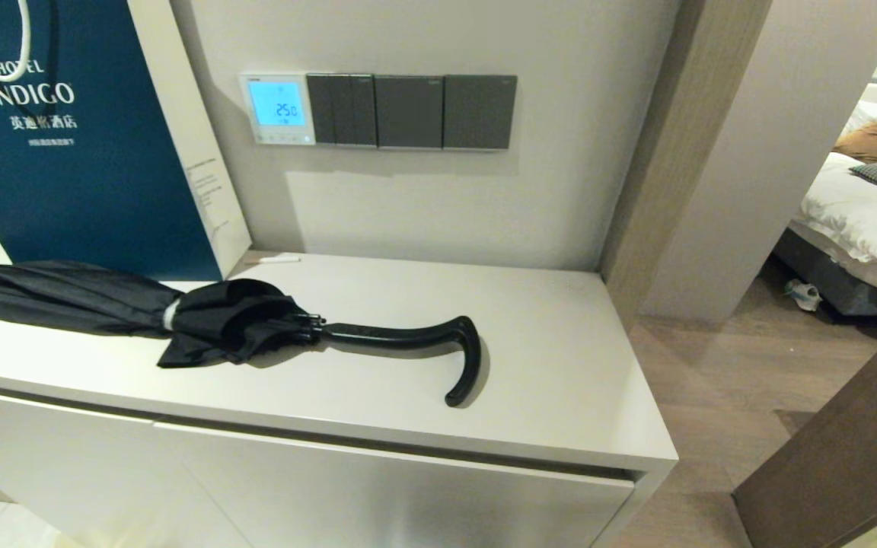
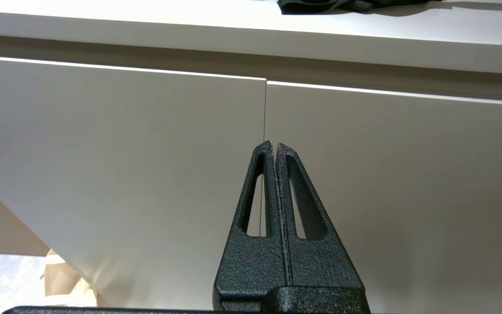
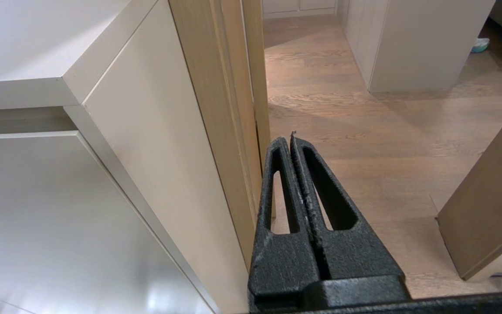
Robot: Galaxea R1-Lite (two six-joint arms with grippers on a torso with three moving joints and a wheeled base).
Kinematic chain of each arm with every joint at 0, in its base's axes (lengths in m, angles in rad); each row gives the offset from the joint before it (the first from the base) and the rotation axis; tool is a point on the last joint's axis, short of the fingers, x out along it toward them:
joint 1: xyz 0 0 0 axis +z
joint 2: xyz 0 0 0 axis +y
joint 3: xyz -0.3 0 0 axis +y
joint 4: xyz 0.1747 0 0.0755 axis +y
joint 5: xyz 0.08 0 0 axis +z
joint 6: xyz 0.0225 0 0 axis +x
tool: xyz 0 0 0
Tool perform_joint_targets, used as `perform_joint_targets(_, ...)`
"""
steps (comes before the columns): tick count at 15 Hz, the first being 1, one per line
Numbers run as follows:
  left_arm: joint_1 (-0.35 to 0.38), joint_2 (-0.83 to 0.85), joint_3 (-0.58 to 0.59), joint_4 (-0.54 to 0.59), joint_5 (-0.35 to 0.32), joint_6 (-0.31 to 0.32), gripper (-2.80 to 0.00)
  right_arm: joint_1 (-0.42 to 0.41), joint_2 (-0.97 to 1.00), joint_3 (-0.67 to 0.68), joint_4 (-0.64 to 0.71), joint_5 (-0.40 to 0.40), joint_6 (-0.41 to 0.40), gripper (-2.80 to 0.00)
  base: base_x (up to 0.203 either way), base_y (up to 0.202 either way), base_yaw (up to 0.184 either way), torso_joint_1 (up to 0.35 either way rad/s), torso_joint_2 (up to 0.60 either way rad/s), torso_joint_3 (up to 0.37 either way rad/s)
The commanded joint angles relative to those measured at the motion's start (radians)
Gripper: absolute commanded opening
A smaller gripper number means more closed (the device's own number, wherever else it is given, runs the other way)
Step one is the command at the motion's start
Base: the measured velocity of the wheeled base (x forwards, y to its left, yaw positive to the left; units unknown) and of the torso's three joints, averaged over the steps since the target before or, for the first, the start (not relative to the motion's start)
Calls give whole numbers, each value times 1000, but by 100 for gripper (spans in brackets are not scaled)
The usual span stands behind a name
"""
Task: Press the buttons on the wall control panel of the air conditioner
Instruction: Turn off the central air conditioner
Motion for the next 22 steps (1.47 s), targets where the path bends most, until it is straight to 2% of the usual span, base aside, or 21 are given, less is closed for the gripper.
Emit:
perform_joint_targets(1,1,2,0,3,0,-2,-280,0,1,2,0,0,0,-280,0,0,0,0,0,0)
perform_joint_targets(22,-1,2,0,1,2,-11,-280,0,1,2,0,0,0,-280,0,0,0,0,0,0)
